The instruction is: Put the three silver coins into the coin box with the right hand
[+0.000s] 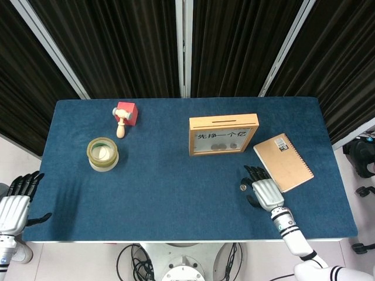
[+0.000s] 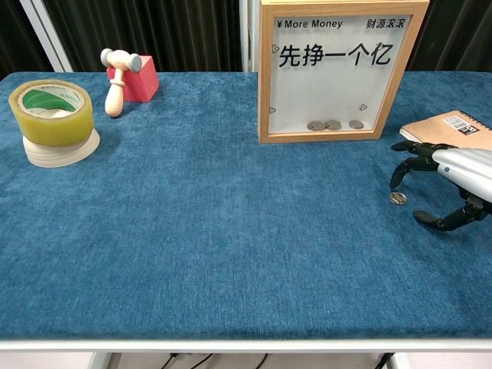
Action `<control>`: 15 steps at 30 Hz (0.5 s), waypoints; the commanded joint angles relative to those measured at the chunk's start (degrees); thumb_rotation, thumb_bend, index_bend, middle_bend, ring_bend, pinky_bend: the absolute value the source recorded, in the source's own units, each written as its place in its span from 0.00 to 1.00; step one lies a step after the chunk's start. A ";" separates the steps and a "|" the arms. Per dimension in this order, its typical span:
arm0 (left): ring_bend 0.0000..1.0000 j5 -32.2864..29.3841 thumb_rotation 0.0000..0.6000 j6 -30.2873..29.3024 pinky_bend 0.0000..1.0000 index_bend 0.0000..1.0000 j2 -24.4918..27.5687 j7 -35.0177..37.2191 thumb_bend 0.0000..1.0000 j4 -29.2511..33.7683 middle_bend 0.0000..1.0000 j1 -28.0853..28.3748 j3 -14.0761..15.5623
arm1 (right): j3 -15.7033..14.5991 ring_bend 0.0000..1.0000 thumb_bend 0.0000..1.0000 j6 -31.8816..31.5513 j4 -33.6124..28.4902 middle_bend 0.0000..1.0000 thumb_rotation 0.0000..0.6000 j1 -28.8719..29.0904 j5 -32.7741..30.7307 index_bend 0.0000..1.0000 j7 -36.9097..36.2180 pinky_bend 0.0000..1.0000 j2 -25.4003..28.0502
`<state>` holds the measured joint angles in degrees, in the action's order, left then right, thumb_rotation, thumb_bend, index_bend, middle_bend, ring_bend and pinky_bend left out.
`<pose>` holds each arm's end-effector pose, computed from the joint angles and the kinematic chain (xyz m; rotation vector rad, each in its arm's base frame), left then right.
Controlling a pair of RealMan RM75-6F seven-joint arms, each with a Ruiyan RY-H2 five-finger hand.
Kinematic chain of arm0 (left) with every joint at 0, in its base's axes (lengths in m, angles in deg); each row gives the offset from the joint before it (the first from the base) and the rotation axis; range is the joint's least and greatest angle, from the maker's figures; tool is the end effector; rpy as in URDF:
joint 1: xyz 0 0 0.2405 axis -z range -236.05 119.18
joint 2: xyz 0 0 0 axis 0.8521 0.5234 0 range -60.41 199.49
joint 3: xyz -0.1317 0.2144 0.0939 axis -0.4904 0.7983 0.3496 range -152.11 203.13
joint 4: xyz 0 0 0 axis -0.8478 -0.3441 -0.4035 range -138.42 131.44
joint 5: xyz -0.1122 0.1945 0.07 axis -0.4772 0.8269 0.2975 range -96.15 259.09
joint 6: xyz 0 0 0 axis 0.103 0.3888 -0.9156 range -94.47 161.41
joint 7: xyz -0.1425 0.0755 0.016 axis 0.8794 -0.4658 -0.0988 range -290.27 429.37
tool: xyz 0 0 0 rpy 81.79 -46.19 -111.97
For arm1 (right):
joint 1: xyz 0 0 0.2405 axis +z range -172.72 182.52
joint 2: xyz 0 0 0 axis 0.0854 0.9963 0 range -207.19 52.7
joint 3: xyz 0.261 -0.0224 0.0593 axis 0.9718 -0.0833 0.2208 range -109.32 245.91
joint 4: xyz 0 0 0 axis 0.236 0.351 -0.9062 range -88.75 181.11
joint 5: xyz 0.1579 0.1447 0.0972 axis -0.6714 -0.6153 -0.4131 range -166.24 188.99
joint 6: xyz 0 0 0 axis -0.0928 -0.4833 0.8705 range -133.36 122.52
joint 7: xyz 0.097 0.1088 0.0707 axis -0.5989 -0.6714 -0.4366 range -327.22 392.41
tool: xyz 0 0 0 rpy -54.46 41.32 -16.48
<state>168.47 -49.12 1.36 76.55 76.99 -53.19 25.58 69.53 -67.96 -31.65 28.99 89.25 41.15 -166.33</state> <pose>-0.3735 0.1952 0.1258 -1.4415 -0.9500 -0.8451 -0.2761 -0.2844 -0.0472 1.7739 -1.0618 0.8247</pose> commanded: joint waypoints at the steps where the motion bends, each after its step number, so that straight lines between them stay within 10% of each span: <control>1: 0.00 -0.02 1.00 0.05 0.00 0.06 -0.01 0.05 0.00 -0.05 0.01 0.01 0.00 | 0.14 0.00 0.35 -0.20 0.13 0.00 1.00 -0.16 -0.01 0.35 0.04 0.00 -0.21; 15: 0.00 0.03 1.00 0.06 0.00 0.06 0.00 0.03 0.00 -0.10 0.01 0.08 -0.05 | 0.61 0.00 0.35 0.05 0.30 0.00 1.00 -0.48 -0.20 0.39 0.67 0.00 -0.39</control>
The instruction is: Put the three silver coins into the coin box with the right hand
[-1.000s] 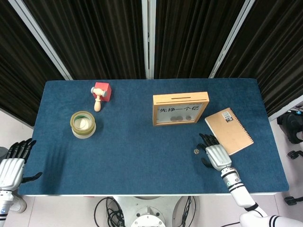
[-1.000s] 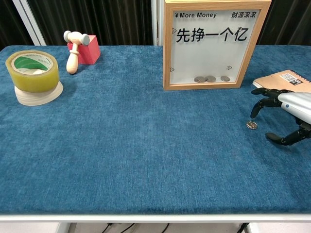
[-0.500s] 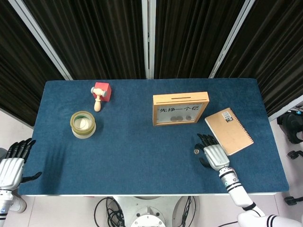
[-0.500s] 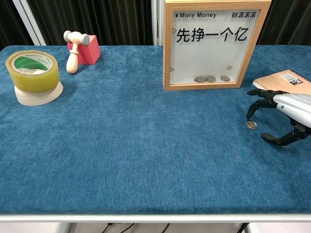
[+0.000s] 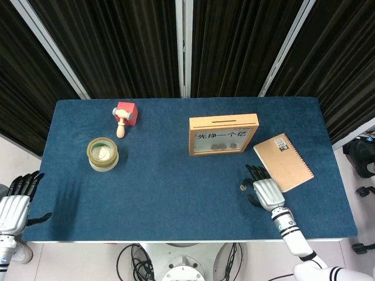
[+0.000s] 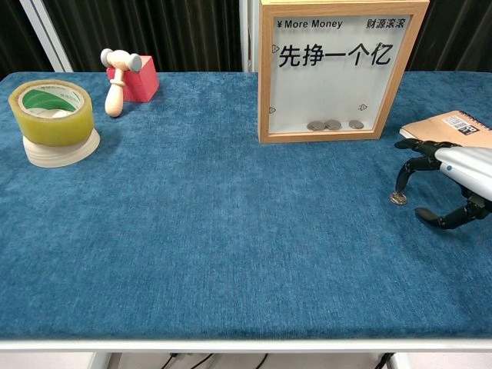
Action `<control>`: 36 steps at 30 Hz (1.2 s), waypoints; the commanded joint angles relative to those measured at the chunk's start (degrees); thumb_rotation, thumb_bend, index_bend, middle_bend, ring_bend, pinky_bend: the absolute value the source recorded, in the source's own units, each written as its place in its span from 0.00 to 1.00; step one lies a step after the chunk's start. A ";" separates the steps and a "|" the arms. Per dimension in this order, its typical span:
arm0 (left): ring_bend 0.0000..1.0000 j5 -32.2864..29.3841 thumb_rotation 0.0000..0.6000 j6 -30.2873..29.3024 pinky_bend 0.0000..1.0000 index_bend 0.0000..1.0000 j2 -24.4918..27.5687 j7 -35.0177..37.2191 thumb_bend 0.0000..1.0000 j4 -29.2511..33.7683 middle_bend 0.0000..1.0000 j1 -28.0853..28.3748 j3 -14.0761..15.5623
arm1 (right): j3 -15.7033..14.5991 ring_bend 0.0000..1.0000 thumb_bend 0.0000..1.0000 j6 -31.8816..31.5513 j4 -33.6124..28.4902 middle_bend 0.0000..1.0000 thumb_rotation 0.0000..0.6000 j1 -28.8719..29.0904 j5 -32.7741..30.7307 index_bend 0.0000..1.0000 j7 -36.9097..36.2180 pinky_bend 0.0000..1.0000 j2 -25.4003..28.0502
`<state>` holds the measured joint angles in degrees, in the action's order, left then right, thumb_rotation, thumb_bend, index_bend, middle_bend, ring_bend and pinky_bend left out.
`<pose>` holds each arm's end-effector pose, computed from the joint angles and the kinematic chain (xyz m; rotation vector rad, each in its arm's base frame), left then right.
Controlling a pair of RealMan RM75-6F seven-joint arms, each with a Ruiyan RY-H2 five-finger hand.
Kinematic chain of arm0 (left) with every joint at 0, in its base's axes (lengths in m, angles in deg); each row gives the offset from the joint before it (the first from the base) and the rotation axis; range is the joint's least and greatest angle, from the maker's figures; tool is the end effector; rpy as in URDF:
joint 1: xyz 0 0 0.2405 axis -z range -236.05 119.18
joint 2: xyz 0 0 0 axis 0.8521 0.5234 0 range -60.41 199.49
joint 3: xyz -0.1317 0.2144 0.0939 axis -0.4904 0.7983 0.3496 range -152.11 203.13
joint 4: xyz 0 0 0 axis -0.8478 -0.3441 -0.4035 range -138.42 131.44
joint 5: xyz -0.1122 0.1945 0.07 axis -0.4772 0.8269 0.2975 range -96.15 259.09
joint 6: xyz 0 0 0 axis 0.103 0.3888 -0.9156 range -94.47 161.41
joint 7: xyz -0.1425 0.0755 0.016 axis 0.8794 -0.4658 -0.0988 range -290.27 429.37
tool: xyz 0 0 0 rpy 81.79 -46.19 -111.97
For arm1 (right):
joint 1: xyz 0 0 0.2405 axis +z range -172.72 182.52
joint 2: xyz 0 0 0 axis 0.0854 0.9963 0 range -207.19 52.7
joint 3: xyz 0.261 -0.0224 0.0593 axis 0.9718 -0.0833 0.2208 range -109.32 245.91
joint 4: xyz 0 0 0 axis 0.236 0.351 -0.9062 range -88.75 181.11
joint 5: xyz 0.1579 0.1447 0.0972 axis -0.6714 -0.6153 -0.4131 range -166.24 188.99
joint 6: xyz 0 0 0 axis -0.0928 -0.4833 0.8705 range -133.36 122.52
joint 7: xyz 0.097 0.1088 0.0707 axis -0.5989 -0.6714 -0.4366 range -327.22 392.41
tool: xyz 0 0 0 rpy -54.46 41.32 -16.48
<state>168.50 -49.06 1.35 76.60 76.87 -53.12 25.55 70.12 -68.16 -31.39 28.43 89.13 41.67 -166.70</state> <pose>-0.3737 0.1958 0.1259 -1.4430 -0.9486 -0.8450 -0.2773 -0.2845 -0.0470 1.7582 -1.0592 0.8238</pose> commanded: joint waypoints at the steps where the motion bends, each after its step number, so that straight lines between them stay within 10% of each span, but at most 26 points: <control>1: 0.00 0.00 1.00 0.02 0.00 0.06 0.03 -0.06 0.00 0.06 0.01 0.02 -0.01 | 0.10 0.00 0.35 0.40 0.09 0.00 1.00 0.16 -0.13 0.39 0.24 0.00 -0.05; 36: 0.00 -0.47 1.00 0.99 0.00 0.06 -0.35 0.72 0.00 -1.08 0.01 0.40 -0.10 | 1.09 0.00 0.37 1.36 2.80 0.00 1.00 0.72 -0.59 0.50 1.28 0.00 -2.28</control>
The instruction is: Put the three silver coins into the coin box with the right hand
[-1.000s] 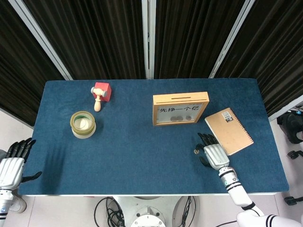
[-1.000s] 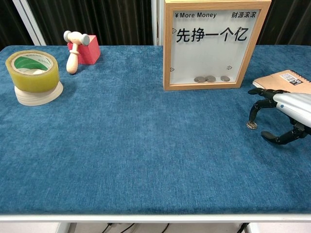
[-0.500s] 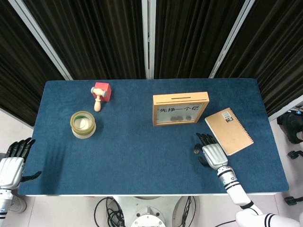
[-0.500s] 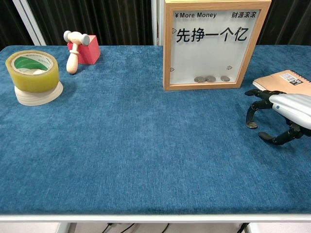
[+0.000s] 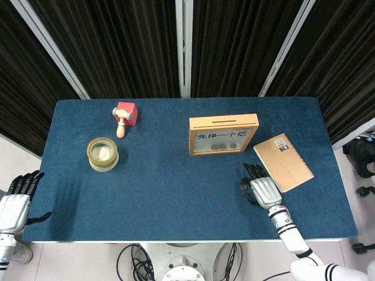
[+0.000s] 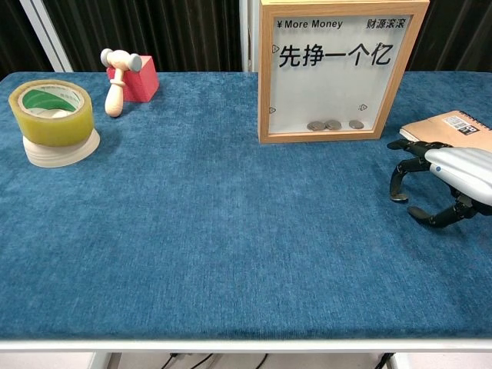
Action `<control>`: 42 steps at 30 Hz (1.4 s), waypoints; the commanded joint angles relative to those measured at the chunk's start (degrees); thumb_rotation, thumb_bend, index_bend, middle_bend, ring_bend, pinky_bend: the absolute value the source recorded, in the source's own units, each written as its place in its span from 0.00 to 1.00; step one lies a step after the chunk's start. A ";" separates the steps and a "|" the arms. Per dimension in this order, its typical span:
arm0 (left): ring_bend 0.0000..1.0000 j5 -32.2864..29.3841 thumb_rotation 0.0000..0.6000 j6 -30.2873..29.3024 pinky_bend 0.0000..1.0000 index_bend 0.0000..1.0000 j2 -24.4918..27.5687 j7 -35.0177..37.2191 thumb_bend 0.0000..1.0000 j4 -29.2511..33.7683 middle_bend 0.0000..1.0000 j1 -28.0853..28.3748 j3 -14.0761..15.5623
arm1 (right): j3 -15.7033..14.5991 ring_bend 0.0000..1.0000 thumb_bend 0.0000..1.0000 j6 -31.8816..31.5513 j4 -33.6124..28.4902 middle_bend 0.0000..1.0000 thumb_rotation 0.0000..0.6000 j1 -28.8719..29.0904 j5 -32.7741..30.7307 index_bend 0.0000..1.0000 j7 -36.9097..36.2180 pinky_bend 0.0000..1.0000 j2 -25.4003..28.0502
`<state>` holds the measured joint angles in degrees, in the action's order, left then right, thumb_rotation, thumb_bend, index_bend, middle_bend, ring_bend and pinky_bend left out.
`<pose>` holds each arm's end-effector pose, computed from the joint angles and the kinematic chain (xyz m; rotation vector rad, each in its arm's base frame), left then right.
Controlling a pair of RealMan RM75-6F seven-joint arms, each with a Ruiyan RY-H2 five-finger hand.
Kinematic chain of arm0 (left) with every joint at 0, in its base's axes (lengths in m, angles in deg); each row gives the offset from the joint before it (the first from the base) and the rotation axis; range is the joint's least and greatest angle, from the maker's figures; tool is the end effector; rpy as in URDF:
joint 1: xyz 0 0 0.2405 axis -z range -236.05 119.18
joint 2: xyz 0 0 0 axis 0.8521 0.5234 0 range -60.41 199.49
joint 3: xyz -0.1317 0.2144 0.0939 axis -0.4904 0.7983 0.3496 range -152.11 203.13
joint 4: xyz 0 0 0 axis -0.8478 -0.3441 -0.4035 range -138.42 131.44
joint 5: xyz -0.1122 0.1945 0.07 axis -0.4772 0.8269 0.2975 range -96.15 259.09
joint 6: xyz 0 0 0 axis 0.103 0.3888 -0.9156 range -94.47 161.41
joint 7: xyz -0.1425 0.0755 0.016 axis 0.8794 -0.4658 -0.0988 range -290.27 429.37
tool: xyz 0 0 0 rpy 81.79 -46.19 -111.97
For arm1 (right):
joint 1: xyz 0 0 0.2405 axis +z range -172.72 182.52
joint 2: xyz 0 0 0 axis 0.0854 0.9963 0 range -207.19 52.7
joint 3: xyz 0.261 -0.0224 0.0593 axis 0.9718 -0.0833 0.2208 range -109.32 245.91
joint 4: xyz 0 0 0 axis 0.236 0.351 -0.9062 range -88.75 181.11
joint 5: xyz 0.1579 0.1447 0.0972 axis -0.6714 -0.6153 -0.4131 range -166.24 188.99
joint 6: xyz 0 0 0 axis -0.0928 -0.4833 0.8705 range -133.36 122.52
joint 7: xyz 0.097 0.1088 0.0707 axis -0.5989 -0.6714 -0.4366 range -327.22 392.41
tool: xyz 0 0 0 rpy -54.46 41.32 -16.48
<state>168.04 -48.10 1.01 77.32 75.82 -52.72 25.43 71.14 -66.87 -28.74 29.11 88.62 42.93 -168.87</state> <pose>-0.3779 0.1991 0.1249 -1.4432 -0.9583 -0.8363 -0.2765 -0.2923 -0.0566 1.7655 -1.0390 0.8047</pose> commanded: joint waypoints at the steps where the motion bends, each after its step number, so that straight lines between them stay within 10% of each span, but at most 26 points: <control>1: 0.00 -0.04 1.00 0.04 0.00 0.06 -0.02 0.03 0.00 -0.06 0.01 -0.01 0.02 | 0.11 0.00 0.37 0.13 0.25 0.00 1.00 0.07 -0.09 0.50 0.03 0.00 -0.17; 42: 0.00 -0.09 1.00 0.55 0.00 0.06 -0.10 0.27 0.00 -0.21 0.01 0.45 -0.05 | 0.91 0.00 0.37 -1.34 1.32 0.00 1.00 0.37 1.19 0.50 -0.49 0.00 -0.33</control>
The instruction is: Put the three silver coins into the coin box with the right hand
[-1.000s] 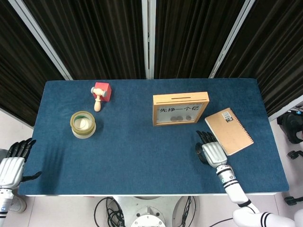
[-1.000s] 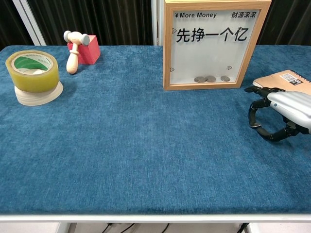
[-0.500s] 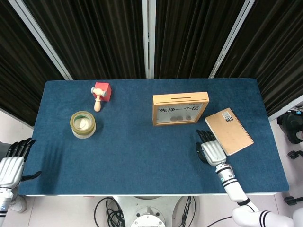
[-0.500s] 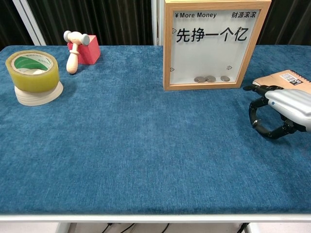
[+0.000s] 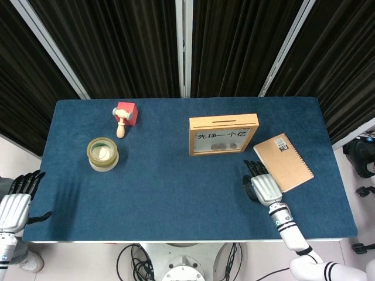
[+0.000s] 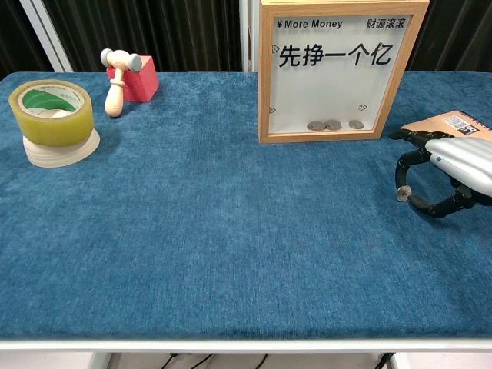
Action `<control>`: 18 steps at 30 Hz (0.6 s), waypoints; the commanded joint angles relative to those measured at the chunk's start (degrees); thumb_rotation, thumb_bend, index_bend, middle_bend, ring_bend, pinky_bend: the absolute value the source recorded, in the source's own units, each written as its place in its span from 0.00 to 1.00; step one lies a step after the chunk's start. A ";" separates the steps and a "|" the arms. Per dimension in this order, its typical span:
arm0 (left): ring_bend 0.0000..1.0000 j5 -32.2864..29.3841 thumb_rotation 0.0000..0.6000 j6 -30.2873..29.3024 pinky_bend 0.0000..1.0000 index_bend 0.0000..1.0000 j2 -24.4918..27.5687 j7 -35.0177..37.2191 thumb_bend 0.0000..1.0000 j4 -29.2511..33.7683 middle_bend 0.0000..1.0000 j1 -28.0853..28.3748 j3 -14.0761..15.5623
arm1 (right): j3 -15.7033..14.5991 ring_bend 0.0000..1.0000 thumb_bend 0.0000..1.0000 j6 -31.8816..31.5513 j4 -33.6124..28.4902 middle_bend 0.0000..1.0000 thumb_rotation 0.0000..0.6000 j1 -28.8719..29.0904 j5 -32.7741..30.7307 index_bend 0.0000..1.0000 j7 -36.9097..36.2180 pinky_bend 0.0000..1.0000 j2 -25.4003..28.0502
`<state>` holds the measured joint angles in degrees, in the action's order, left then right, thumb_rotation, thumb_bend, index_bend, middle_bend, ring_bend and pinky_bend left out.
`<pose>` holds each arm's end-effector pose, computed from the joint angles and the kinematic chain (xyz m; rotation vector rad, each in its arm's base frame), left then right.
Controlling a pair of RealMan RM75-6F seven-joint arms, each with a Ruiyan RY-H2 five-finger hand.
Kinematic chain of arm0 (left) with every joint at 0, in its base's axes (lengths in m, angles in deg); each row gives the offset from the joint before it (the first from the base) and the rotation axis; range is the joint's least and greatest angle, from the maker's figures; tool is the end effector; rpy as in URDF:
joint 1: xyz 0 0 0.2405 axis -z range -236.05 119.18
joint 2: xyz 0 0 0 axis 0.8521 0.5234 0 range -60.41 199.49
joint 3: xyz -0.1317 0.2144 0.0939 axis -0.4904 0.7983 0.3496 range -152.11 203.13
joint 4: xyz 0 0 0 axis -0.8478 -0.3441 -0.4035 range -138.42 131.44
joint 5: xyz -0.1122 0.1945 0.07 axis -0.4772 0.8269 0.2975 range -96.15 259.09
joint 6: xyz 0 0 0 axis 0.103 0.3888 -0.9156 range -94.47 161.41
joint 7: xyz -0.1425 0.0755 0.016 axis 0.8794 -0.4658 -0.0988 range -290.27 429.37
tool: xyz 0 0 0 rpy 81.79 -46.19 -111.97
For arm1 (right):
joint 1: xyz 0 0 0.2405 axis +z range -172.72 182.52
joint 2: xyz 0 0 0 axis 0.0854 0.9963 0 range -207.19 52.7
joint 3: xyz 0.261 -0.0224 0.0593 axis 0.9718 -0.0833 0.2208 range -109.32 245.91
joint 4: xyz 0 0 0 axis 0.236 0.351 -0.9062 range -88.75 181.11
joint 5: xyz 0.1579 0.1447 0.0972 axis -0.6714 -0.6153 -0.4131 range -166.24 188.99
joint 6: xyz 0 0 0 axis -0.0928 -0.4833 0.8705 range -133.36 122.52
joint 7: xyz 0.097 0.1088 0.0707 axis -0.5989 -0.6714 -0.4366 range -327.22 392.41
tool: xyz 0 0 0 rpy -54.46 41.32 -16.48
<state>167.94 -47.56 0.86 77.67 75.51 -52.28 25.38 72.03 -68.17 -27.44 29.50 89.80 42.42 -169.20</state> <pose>-0.3782 0.2021 0.1237 -1.4478 -0.9633 -0.8374 -0.2735 -0.3008 -0.0513 1.7505 -0.9960 0.8362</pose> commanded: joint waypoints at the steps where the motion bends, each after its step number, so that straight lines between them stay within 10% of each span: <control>1: 0.00 0.00 1.00 0.02 0.00 0.06 0.08 -0.16 0.00 0.18 0.01 0.03 0.00 | 0.02 0.00 0.37 -0.05 0.04 0.00 1.00 -0.03 -0.02 0.50 0.03 0.00 -0.01; 18: 0.00 -0.01 1.00 -0.25 0.00 0.06 0.44 -0.95 0.00 1.03 0.01 -0.16 0.13 | 1.07 0.00 0.38 -3.38 -2.14 0.02 1.00 -0.74 0.98 0.66 -0.55 0.00 1.08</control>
<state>167.92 -47.79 1.29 76.72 76.53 -52.43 25.50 72.84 -70.73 -28.79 28.96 90.31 42.20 -168.72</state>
